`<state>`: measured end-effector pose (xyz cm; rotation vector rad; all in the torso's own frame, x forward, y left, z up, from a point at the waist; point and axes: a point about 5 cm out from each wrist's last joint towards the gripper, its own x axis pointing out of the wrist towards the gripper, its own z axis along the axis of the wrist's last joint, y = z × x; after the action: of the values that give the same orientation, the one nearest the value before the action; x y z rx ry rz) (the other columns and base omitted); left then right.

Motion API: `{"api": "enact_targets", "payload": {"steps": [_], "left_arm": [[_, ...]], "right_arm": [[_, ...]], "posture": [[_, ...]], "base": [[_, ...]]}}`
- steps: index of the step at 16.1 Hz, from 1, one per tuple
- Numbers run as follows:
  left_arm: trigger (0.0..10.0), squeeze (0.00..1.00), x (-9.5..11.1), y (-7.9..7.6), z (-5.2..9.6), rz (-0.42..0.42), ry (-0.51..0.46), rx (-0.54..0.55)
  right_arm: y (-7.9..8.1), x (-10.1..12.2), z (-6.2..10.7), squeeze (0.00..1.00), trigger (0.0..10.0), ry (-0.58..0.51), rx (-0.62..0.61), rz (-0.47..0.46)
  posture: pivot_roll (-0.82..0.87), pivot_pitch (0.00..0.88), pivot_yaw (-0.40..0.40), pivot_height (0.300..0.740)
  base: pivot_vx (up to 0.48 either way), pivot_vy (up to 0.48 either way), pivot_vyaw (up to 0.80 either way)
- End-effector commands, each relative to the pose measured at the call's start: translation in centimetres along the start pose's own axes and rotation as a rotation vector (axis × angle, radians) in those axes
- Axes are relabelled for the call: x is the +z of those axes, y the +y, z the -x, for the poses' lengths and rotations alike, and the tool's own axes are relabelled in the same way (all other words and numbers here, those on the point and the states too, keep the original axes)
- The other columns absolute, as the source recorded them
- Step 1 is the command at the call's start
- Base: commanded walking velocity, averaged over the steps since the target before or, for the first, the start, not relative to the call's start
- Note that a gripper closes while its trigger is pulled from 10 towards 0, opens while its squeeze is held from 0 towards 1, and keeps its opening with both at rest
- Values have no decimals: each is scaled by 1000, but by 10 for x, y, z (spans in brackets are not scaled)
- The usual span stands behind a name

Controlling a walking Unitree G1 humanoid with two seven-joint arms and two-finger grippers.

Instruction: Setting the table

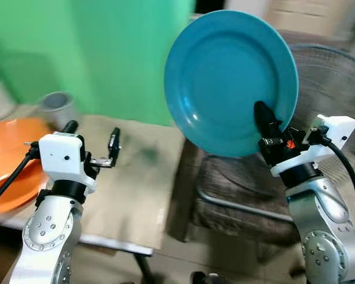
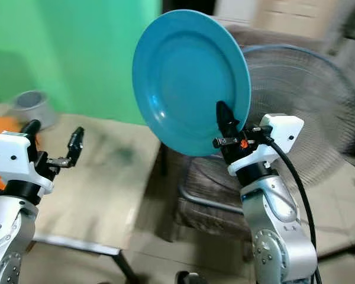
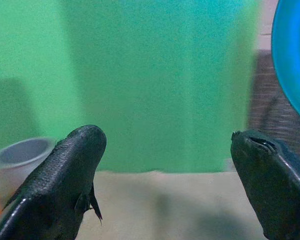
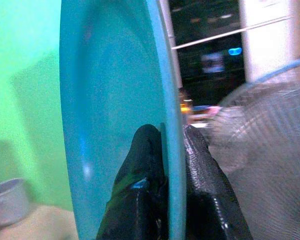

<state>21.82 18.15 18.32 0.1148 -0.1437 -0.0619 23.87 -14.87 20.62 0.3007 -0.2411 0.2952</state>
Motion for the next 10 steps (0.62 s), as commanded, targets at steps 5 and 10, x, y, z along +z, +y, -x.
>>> {"api": "enact_targets", "payload": {"steps": [5,10], "left_arm": [[10000,0,-8,-5,1,-49,52,-18],[10000,0,-15,-7,-1,-97,98,-49]], "right_arm": [[0,-17,4,0,10000,98,26,-45],[-11,-26,7,0,10000,144,-78,-38]], "posture": [[106,0,-24,740],[102,0,-21,740]], "base": [[0,0,-800],[0,0,-800]]}}
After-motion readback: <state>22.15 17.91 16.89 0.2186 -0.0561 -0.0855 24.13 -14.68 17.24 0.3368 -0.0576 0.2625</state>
